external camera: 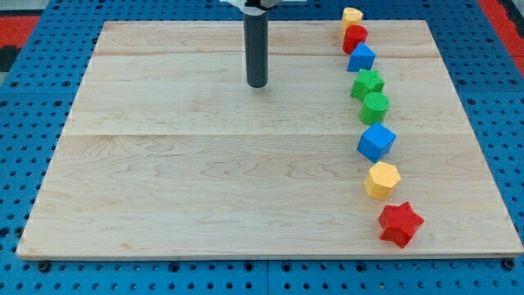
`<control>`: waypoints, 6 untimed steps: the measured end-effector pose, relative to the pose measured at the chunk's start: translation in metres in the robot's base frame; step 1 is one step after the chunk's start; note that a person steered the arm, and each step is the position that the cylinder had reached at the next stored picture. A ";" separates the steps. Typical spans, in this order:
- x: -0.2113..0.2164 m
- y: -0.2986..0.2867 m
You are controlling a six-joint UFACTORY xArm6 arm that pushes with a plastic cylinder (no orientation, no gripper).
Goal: Nudge the the blue triangle and green star right a bit
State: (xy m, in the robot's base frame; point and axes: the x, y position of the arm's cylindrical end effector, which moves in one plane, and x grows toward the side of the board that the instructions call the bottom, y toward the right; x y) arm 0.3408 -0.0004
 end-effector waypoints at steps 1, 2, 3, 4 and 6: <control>0.000 0.054; -0.001 0.077; -0.004 0.077; -0.004 0.077; -0.014 0.094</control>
State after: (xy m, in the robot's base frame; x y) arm 0.3268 0.0937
